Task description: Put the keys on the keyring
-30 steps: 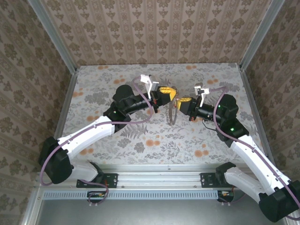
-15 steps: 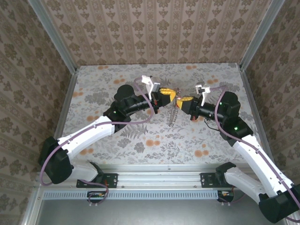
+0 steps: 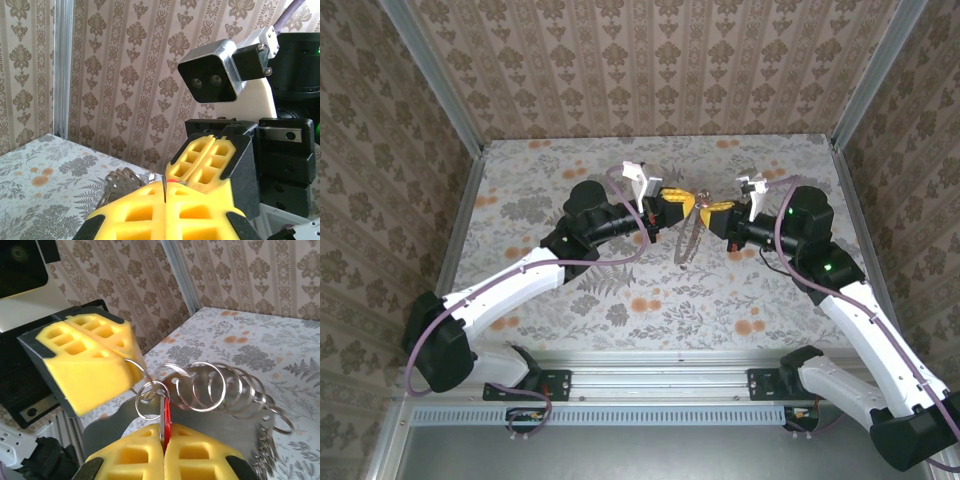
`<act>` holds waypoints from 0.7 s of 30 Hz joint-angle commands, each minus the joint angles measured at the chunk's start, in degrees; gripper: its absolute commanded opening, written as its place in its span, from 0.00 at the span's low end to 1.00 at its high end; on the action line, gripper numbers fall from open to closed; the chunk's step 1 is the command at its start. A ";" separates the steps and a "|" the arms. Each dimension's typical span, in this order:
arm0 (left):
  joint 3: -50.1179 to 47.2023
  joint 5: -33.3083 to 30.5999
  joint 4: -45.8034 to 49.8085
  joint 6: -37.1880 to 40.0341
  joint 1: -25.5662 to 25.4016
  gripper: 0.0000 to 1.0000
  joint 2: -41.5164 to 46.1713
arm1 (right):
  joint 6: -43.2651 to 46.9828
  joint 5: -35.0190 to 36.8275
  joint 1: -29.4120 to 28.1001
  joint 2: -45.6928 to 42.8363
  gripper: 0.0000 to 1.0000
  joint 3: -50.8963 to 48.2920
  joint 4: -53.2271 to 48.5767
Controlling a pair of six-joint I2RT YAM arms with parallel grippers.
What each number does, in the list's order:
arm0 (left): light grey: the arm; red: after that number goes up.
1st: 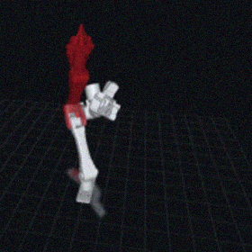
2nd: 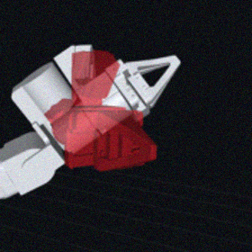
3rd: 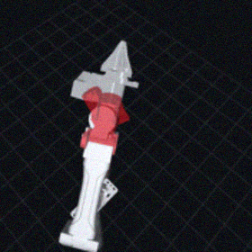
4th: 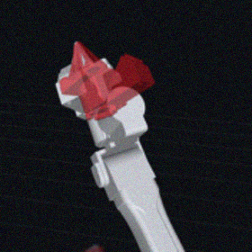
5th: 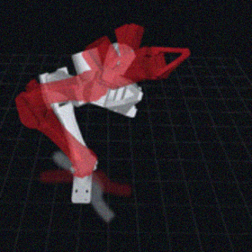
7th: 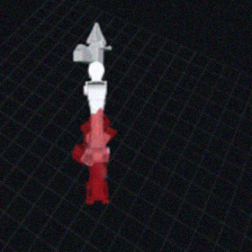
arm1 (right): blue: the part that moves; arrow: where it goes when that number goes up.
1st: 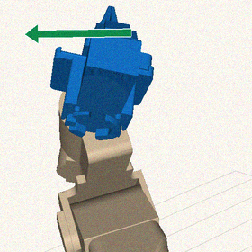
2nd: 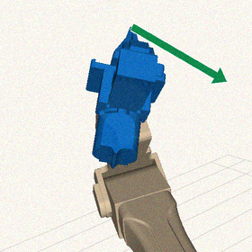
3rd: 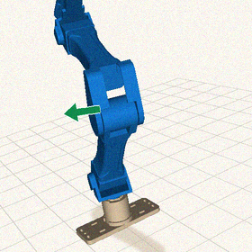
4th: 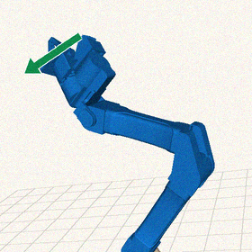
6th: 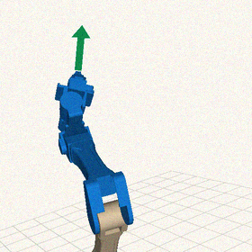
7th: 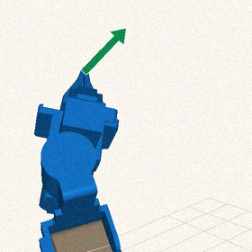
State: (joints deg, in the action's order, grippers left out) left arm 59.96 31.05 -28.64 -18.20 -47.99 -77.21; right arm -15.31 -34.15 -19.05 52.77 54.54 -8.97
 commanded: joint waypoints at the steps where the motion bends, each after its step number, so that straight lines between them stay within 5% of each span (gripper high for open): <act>1: -0.06 0.74 -0.33 0.96 -0.28 0.00 1.76 | 1.47 1.63 0.44 0.05 0.00 2.40 -1.15; 21: 0.06 0.96 -0.37 0.71 -0.35 0.00 1.36 | 0.99 0.27 0.50 1.02 0.00 6.15 -0.86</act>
State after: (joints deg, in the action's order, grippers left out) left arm 59.96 31.24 -28.49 -18.20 -47.99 -77.17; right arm -14.90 -33.39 -18.72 53.76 58.83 -9.67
